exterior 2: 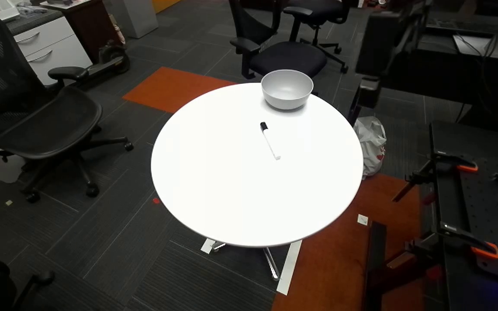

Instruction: Move the marker closer to you

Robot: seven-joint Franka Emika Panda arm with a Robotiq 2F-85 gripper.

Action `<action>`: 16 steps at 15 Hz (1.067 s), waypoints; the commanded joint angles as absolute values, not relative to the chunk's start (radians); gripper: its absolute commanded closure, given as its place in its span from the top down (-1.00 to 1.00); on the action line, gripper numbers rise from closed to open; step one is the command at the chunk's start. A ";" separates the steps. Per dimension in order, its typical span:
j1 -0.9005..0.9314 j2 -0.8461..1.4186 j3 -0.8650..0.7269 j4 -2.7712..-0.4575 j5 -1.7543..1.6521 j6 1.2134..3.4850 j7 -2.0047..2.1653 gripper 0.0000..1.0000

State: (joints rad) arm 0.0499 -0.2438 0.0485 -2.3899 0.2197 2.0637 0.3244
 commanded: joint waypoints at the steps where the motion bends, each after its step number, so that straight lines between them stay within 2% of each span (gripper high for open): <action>1: 0.020 -0.095 0.058 -2.321 0.233 2.192 0.474 1.00; 8: 0.013 0.134 0.008 -2.233 0.139 2.502 0.717 1.00; 16: 0.056 0.363 -0.076 -2.070 0.006 2.503 0.864 1.00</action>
